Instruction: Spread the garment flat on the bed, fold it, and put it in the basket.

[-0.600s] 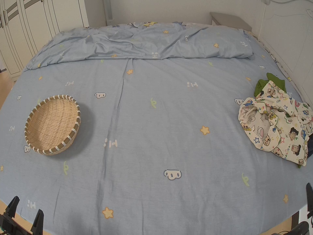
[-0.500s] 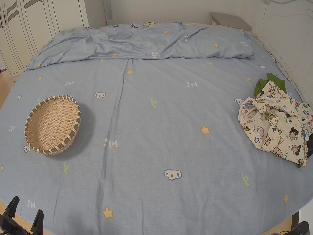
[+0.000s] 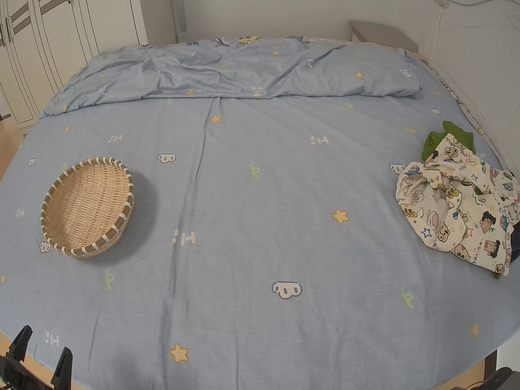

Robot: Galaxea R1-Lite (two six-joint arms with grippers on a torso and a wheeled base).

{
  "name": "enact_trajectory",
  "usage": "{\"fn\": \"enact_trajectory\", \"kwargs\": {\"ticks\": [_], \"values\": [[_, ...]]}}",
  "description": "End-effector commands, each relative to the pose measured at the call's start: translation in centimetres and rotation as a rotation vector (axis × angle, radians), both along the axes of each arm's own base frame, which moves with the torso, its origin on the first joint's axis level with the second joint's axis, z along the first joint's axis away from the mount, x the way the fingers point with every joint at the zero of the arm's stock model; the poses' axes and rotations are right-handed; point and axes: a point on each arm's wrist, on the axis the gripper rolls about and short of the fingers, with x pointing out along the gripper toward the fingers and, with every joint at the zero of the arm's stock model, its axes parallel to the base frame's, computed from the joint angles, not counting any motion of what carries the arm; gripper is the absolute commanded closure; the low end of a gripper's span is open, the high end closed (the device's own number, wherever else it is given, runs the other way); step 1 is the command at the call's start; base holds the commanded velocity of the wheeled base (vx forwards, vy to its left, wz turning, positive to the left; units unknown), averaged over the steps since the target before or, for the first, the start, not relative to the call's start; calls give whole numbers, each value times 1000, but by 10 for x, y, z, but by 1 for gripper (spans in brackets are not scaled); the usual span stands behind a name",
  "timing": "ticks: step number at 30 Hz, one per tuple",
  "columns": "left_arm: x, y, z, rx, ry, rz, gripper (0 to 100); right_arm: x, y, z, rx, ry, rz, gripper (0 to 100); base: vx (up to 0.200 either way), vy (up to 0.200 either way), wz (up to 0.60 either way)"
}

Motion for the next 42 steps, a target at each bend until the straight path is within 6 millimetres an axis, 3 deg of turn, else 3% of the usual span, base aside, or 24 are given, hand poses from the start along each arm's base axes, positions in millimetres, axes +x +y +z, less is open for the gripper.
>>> {"fn": "enact_trajectory", "kwargs": {"ticks": [1, 4, 10, 17, 28, 36, 42], "values": [[1, 0, -5, 0, 11, 0, 0, 145, 34, -34, -238, 418, -25, 0, 0, 0, 0], [1, 0, -5, 0, 11, 0, 0, 169, 50, -65, -288, 422, -64, 0, 0, 0, 0], [1, 0, -5, 0, 11, 0, 0, 195, 59, -103, -340, 462, -110, 0, 0, 0, 0], [1, 0, -5, 0, 11, 0, 0, 200, 62, -129, -380, 556, -95, 0, 0, 0, 0], [1, 0, -5, 0, 11, 0, 0, 204, 61, -132, -368, 547, -108, 0, 0, 0, 0], [1, 0, -5, 0, 11, 0, 0, 218, 61, -150, -358, 543, -126, 0, 0, 0, 0], [1, 0, -5, 0, 11, 0, 0, 221, 59, -152, -354, 541, -135, 0, 0, 0, 0]]}}
